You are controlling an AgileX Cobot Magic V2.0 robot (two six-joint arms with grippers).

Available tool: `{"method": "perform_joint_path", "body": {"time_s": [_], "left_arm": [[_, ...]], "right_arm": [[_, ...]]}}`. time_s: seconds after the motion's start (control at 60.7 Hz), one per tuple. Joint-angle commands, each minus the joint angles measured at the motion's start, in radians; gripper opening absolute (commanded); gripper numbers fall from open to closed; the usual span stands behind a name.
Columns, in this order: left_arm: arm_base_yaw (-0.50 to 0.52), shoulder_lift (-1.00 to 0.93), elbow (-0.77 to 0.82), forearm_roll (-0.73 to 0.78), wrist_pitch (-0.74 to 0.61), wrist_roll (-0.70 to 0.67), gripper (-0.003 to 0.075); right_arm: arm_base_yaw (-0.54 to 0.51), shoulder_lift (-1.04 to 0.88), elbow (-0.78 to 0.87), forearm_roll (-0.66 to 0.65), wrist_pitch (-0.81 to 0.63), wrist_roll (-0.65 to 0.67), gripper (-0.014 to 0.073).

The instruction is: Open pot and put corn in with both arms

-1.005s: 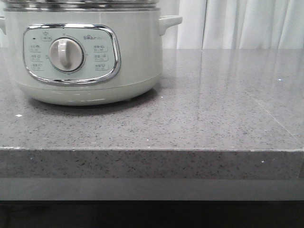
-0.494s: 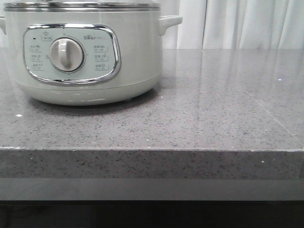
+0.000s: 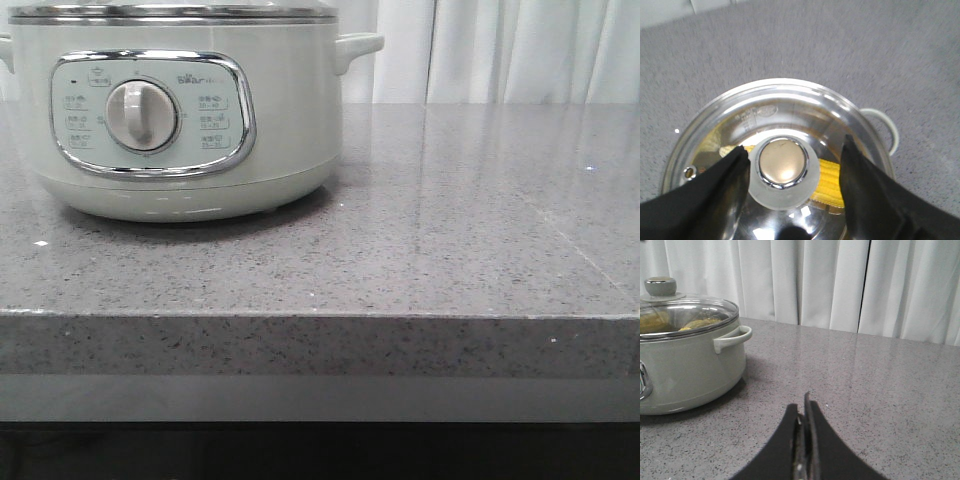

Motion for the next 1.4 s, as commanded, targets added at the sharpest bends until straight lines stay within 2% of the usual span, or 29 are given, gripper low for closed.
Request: {"method": "perform_joint_path", "body": {"time_s": [0.0, 0.181, 0.264, 0.33, 0.428, 0.577, 1.154, 1.384], "left_arm": [[-0.007, -0.047, -0.028, -0.008, -0.065, -0.002, 0.0394], [-0.007, -0.088, -0.028, 0.004, -0.024, -0.002, 0.0393], [-0.007, -0.142, -0.023, 0.009, -0.02, 0.007, 0.0367], [-0.007, -0.196, -0.009, 0.009, -0.022, 0.009, 0.0307], [-0.007, -0.281, 0.03, 0.009, -0.024, 0.014, 0.0179], [-0.007, -0.442, 0.197, 0.009, -0.067, 0.016, -0.002], [-0.007, -1.239, 1.124, 0.001, -0.545, 0.016, -0.0018], [-0.007, -1.548, 1.365, 0.021, -0.618, 0.016, -0.0018]], "right_arm": [[-0.003, 0.006, -0.028, -0.005, -0.088, -0.007, -0.0069], [-0.003, 0.006, -0.028, -0.005, -0.088, -0.007, -0.0069], [-0.003, 0.006, -0.028, -0.005, -0.088, -0.007, -0.0069], [-0.003, 0.006, -0.028, -0.005, -0.088, -0.007, -0.0069], [-0.003, 0.006, -0.028, -0.005, -0.088, -0.007, -0.0069], [-0.003, 0.006, -0.028, -0.005, -0.088, -0.007, -0.0069], [-0.003, 0.006, -0.028, -0.005, -0.088, -0.007, -0.0069], [-0.003, 0.006, -0.028, -0.005, -0.088, -0.007, -0.0069]]}}
